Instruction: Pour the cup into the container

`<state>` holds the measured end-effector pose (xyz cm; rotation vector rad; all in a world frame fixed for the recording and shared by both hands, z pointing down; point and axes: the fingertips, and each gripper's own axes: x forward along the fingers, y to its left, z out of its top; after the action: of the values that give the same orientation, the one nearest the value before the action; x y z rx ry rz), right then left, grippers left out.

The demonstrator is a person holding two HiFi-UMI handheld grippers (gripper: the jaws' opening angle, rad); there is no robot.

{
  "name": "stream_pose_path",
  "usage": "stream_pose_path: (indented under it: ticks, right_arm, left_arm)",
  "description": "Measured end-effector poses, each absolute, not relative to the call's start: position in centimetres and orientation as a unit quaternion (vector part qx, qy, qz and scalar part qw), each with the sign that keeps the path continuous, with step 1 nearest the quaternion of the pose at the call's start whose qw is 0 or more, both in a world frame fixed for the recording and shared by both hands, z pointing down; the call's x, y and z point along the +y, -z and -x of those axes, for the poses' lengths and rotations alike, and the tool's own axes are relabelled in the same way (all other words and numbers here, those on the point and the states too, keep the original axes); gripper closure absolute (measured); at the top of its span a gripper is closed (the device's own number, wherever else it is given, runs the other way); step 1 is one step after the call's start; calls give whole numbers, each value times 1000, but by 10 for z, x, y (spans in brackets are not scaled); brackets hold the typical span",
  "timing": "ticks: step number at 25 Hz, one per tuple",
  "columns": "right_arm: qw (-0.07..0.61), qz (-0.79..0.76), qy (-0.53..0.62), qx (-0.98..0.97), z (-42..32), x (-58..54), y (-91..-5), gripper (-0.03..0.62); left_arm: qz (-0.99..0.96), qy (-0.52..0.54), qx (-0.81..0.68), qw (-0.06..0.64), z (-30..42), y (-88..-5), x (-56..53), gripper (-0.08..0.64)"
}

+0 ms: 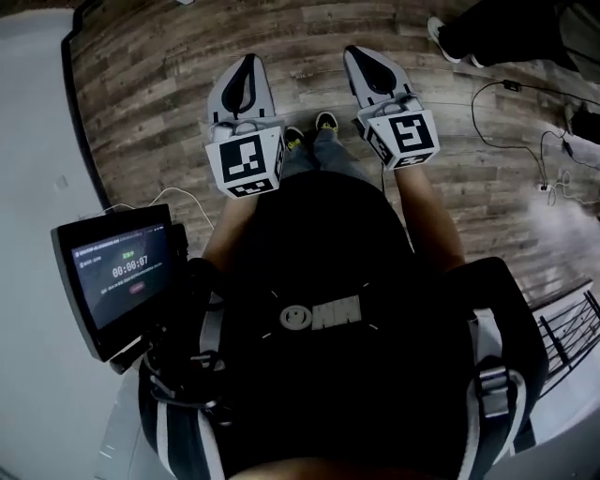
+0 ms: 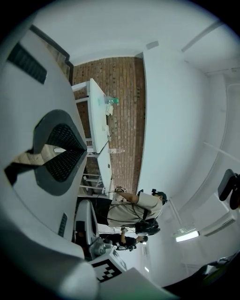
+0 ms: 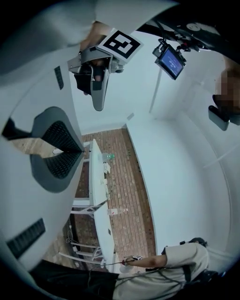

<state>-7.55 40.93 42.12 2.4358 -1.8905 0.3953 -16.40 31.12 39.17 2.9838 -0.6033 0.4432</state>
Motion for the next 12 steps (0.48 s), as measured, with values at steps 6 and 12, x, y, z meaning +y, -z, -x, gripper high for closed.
stream_pose_path:
  ticks: [6, 12]
  right_arm:
    - [24, -755, -122, -644, 69, 297, -425, 588]
    - [36, -743, -91, -662, 76, 269, -404, 588]
  left_arm:
    - [-965, -144, -214, 46, 149, -396, 219, 566]
    - [-967, -125, -219, 43, 148, -389, 208, 566]
